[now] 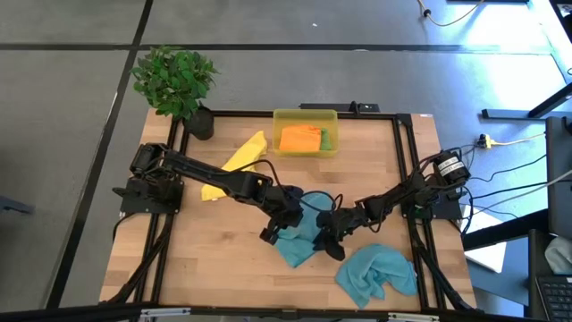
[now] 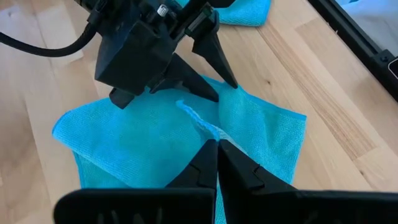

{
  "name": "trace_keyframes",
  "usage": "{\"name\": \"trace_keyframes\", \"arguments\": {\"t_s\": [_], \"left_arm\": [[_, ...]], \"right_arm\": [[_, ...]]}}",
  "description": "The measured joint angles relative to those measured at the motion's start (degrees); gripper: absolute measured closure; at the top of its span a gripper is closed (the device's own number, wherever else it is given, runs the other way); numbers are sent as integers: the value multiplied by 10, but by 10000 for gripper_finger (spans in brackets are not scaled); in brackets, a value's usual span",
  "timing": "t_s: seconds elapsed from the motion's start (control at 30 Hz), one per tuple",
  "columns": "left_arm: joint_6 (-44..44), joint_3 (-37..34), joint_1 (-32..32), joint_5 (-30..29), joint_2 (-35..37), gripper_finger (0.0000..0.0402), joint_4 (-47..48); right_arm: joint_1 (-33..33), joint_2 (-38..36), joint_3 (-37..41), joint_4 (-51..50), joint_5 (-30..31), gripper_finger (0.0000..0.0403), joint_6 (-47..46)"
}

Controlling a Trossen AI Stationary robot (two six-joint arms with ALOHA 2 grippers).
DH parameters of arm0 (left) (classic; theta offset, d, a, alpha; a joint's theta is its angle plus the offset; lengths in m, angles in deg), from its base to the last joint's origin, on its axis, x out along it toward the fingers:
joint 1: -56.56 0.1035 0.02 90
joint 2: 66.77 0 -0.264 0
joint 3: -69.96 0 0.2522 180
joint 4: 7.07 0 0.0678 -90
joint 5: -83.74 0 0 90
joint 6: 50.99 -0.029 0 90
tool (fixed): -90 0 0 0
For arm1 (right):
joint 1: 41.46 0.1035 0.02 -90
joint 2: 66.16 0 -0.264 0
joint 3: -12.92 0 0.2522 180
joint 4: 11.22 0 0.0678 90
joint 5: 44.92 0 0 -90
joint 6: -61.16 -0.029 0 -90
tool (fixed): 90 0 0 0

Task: Fold microfiber towels
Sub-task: Fold the top blue microfiber cloth

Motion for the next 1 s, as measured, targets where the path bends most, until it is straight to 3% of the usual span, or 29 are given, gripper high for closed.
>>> {"name": "trace_keyframes", "arguments": {"t_s": [0.3, 0.53, 0.63, 0.87, 1.0], "left_arm": [[0, 0, 0, -4, 0, 401, 0], [-4, -1, -10, -83, 4, 401, -6], [-5, -1, -16, -105, 19, 401, -5], [-5, -1, -34, -141, 82, 401, -1], [-5, 0, -54, -215, 123, 401, 12]], "right_arm": [[0, 0, 0, 2, 15, 285, 50], [0, -1, 0, 28, 27, 389, 95], [0, -17, -1, 29, 27, 391, 107], [1, -127, -1, -84, 66, 397, 126], [6, -228, -1, -179, 118, 399, 148]]}}
